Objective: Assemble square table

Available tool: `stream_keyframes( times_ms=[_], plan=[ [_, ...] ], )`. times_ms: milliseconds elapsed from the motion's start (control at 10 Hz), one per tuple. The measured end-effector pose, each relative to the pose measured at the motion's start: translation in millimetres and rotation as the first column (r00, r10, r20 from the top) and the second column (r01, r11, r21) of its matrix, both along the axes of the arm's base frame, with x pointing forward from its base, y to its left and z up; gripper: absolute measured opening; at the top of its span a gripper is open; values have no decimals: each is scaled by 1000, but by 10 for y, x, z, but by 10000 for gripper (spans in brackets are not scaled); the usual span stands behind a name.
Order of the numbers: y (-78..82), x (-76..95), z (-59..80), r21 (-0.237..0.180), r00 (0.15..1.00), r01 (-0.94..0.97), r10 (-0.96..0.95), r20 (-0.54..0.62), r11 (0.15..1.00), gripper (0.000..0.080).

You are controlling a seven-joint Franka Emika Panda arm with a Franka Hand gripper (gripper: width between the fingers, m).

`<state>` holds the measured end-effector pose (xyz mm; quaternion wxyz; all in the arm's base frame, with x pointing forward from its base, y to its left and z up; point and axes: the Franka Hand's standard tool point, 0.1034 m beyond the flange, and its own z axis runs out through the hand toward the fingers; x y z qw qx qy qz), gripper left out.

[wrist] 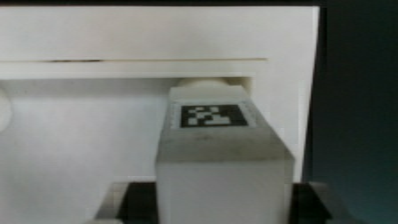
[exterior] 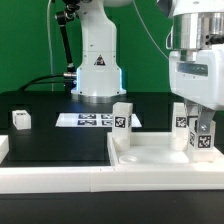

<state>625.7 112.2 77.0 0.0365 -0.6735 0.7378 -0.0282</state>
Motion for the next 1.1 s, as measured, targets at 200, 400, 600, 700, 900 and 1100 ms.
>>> stream_keyframes(
  times_ms=[200,400,600,700,900,1100],
  plan=[
    [6,-1,0,9,996,93,-93,-1,996,290],
    [4,-3,0,22,981,193,-194,0,981,290],
    [-27,-23,8,38,954,296,-297,26,954,294],
    [-34,-24,14,35,954,296,-297,32,954,294],
    [-41,-27,14,33,950,308,-309,34,951,294],
    [-27,-33,1,39,948,315,-317,33,948,423]
  ],
)
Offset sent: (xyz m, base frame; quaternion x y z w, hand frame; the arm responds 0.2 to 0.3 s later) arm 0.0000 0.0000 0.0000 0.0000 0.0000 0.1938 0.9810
